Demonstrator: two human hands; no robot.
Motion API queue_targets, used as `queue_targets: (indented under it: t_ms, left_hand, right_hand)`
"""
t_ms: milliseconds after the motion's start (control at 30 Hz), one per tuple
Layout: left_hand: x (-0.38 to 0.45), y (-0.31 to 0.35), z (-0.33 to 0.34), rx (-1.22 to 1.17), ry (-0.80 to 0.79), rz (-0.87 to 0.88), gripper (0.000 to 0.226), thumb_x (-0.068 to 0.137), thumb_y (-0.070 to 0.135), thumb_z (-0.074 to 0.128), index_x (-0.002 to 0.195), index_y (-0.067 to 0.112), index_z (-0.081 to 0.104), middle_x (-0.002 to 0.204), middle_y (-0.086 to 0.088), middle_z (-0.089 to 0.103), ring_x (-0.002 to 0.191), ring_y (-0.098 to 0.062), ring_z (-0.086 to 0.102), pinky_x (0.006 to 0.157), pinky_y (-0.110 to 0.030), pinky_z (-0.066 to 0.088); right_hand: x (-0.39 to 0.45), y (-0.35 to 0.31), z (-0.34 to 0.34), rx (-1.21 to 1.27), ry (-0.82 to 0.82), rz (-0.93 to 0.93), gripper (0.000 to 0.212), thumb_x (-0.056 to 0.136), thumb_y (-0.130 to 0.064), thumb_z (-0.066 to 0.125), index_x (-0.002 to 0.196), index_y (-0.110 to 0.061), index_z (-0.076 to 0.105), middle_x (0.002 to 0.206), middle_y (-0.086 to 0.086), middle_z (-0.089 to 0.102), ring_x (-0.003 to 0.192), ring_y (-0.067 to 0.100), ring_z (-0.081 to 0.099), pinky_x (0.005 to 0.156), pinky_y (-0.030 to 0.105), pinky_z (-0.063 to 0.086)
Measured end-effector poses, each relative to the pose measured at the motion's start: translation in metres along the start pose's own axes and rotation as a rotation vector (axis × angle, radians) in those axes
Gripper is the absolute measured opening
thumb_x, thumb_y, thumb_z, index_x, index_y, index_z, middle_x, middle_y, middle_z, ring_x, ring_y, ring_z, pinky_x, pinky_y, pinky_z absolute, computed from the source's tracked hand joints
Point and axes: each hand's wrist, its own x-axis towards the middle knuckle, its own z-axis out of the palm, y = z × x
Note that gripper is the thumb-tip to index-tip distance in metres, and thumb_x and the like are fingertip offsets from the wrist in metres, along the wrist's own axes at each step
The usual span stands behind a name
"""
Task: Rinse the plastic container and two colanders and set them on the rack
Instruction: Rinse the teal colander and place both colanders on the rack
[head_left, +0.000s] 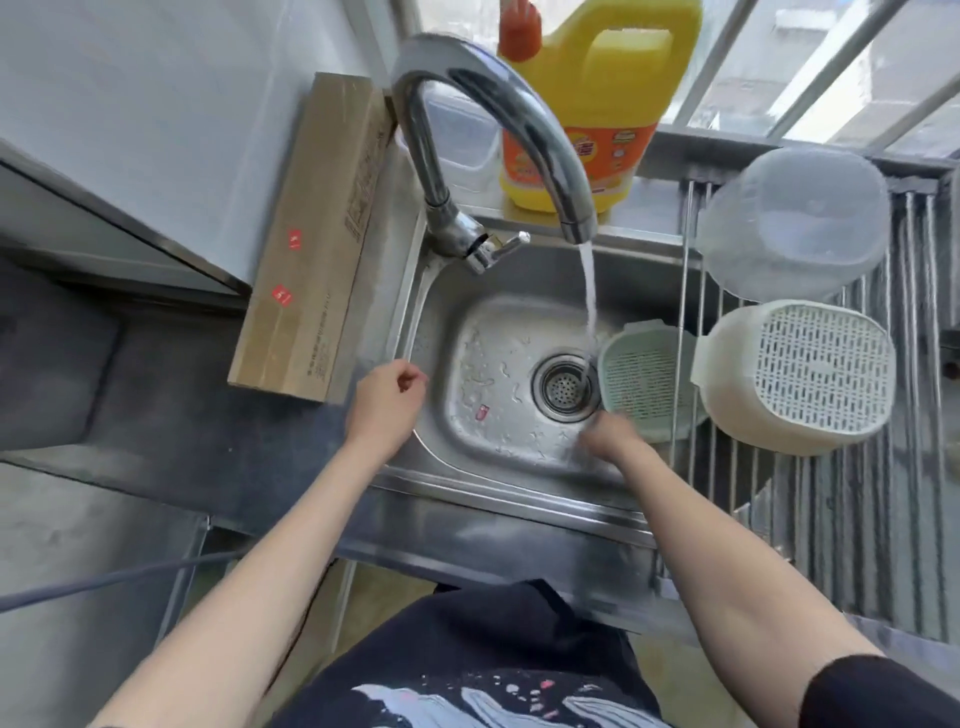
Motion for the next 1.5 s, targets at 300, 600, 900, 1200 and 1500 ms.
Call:
queue_targets:
  t_ms: [300, 600, 900, 1200, 1500]
  left_hand:
    - [0.006, 0.027, -0.010, -0.035, -0.145, 0.091, 0.014, 0.092, 0.016, 0.050, 0.088, 0.021, 0.063, 0.084, 0.002, 0.064, 0.079, -0.023, 0.064, 0.066, -0.030, 0.048]
    - [0.014, 0.056, -0.007, -0.159, -0.285, 0.018, 0.017, 0.089, 0.014, 0.047, 0.094, 0.008, 0.061, 0.083, -0.007, 0.062, 0.057, -0.018, 0.062, 0.051, -0.026, 0.044]
    - [0.032, 0.071, -0.006, -0.451, -0.407, -0.185, 0.016, 0.094, 0.013, 0.042, 0.079, 0.014, 0.047, 0.066, -0.001, 0.042, 0.044, -0.012, 0.036, 0.039, -0.017, 0.024]
    - [0.040, 0.089, 0.001, -0.608, -0.616, -0.382, 0.052, 0.101, 0.040, 0.033, 0.137, 0.003, 0.039, 0.133, -0.019, 0.052, 0.120, -0.033, 0.054, 0.098, -0.042, 0.045]
    - [0.044, 0.118, 0.009, -0.976, -0.729, -0.467, 0.009, 0.094, 0.005, 0.054, 0.086, 0.003, 0.058, 0.060, -0.008, 0.071, 0.065, -0.021, 0.069, 0.082, -0.035, 0.057]
  right_hand:
    - [-0.067, -0.041, -0.035, 0.674, 0.326, -0.029, 0.034, 0.092, -0.013, 0.051, 0.122, -0.003, 0.062, 0.122, 0.013, 0.064, 0.111, 0.028, 0.060, 0.085, 0.028, 0.046]
    - [-0.119, -0.046, -0.083, 1.667, 0.316, -0.040, 0.018, 0.101, -0.015, 0.041, 0.119, -0.016, 0.037, 0.092, 0.009, 0.054, 0.053, 0.017, 0.062, 0.040, 0.018, 0.045]
    - [-0.122, -0.053, -0.097, 2.106, -0.026, 0.071, 0.023, 0.100, -0.007, 0.033, 0.081, -0.011, 0.045, 0.072, 0.004, 0.048, 0.025, 0.003, 0.033, 0.029, 0.012, 0.026]
    - [-0.115, -0.037, -0.077, 2.425, -0.314, 0.131, 0.039, 0.104, -0.016, 0.028, 0.070, -0.012, 0.046, 0.039, -0.004, 0.039, 0.021, 0.005, 0.026, 0.029, 0.013, 0.021]
    - [-0.121, -0.041, -0.077, 2.595, -0.302, 0.227, 0.032, 0.077, 0.001, 0.030, 0.049, -0.009, 0.042, 0.029, -0.004, 0.026, 0.021, 0.008, 0.026, 0.036, 0.013, 0.019]
